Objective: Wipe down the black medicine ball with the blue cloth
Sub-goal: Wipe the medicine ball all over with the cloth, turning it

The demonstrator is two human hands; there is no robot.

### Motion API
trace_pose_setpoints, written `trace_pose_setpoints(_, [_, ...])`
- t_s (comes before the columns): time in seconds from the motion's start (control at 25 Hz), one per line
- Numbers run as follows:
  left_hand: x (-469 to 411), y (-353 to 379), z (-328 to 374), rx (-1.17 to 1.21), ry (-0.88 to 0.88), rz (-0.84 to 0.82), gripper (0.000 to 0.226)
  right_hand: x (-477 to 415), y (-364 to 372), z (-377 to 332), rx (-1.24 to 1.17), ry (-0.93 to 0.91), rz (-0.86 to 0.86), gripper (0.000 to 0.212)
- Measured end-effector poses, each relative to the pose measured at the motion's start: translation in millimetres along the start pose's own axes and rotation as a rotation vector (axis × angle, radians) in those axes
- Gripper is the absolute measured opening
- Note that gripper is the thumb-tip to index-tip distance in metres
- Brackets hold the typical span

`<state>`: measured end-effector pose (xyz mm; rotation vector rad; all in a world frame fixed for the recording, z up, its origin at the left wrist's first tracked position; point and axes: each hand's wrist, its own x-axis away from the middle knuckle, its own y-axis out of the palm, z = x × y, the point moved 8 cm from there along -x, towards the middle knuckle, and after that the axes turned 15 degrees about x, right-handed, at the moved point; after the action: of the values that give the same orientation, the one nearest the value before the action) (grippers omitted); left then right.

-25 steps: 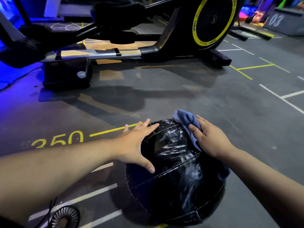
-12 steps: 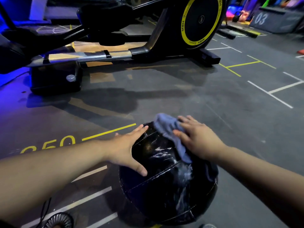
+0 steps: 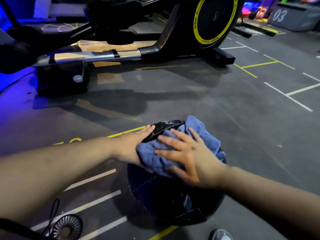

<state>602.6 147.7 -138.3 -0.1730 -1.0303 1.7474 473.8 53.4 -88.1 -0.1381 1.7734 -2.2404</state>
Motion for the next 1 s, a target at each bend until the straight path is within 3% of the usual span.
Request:
trace_pose_setpoints(0.2, [-7,-12,13,0.154,0.039,0.039,0.113,-21,20,76,-0.123,0.558,-0.198,0.059])
trace_pose_setpoints(0.4, [-7,-1,21,0.17,-0.059,-0.004,0.14,-40,27,110,-0.321,0.757,-0.162,0.041])
trace_pose_setpoints(0.52, [-10,7,25,0.165,-0.12,0.066,0.157,-48,28,118,-0.358,0.785,-0.191,0.03])
trace_pose_setpoints(0.64, [-13,4,24,0.168,-0.082,0.154,0.156,-56,25,115,-0.313,0.738,-0.196,0.03])
trace_pose_setpoints(0.72, [-8,-3,27,0.171,-0.037,0.192,0.144,-57,13,101,-0.266,0.621,-0.086,0.028])
trace_pose_setpoints(0.84, [-3,-4,23,0.299,0.051,0.219,0.088,-44,-6,47,-0.154,0.267,0.108,0.03])
trace_pose_setpoints(0.92, [0,-1,13,0.413,0.081,0.229,0.097,-31,-2,10,-0.024,0.061,0.132,0.043])
trace_pose_setpoints(1.0, [0,5,14,0.393,0.121,0.191,0.106,-24,3,7,0.013,-0.001,0.128,0.047])
